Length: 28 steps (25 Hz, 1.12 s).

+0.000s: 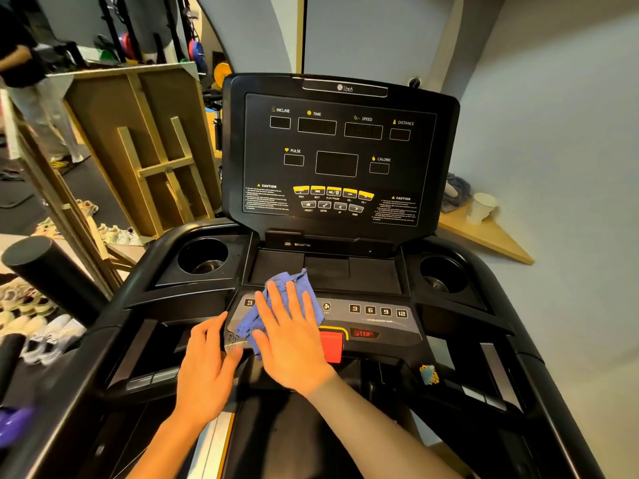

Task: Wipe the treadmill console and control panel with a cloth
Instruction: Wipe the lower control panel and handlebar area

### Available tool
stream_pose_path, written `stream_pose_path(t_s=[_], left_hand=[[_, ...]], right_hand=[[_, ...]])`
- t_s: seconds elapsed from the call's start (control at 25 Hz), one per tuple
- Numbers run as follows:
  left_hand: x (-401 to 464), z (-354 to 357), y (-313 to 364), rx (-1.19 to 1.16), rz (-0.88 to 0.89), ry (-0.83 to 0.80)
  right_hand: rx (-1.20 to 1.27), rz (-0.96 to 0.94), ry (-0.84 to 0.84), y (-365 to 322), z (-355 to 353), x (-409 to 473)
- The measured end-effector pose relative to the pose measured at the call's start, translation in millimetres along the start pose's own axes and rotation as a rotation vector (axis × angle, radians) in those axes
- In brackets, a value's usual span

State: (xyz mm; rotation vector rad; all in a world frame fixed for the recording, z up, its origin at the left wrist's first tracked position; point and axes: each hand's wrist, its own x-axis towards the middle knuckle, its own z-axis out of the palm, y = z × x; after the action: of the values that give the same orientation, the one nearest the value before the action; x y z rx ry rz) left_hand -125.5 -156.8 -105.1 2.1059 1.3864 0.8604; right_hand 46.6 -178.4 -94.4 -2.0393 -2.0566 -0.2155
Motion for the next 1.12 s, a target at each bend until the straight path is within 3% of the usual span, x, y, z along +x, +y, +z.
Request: stream_pose_path(t_s=[0.16, 0.4, 1.12], left_hand=[[1.4, 1.9, -3.3, -0.062, -0.076, 0.013], [-0.4, -2.8, 0.7, -0.251, -0.016, 0.054], [-1.4, -6.1, -1.2, -0.459, -0.086, 0.112]], right_hand=[[0.02, -0.052, -0.019, -9.7, 0.7, 4.9], [0.038, -0.109, -0.065, -22.5, 4.4, 7.5], [0.076, -0.379, -0.072, -32.1, 4.0, -18.5]])
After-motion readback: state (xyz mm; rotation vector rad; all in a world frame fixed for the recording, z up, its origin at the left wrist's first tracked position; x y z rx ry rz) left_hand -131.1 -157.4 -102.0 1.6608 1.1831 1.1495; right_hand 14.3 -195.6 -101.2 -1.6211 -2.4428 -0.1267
